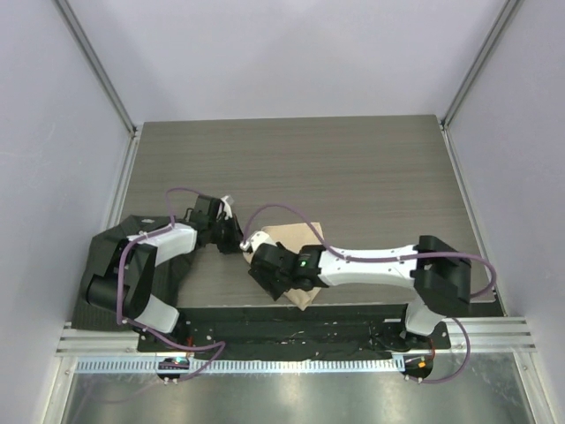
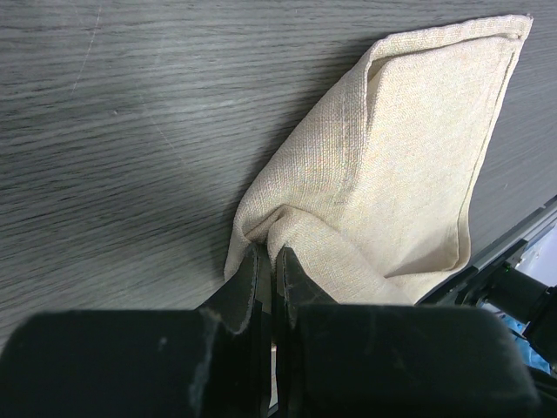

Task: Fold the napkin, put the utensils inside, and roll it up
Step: Roll the napkin with the utensil

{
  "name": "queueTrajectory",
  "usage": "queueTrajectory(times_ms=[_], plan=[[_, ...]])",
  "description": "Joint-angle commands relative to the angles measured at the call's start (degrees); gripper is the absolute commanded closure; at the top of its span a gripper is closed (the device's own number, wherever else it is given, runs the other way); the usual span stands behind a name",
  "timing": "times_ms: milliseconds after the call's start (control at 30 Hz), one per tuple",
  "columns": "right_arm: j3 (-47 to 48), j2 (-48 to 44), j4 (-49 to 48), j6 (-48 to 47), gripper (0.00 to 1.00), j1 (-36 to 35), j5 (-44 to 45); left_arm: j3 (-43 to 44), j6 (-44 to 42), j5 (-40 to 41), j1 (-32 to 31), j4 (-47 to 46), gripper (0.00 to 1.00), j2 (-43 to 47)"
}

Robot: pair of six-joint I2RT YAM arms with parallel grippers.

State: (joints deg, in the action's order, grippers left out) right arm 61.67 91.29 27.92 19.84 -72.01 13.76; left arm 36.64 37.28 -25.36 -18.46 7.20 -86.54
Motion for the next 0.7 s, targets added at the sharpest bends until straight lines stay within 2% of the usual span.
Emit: queueTrajectory(times_ms=[0, 300, 667], plan=[[4.2, 4.7, 1.2, -4.9, 0.34, -1.0, 7.6, -0.3, -1.5, 3.6, -0.2, 3.4, 1.00, -2.0], [3.8, 7.5, -1.2, -7.0, 0.43, -1.3, 6.8, 0.1, -1.5, 3.7, -0.2, 3.5, 1.00, -2.7], [5.5, 9.0, -0.9, -7.7, 0.42, -3.6, 8.0, 0.3, -1.7, 3.7, -0.2, 3.6, 1.00, -3.1]])
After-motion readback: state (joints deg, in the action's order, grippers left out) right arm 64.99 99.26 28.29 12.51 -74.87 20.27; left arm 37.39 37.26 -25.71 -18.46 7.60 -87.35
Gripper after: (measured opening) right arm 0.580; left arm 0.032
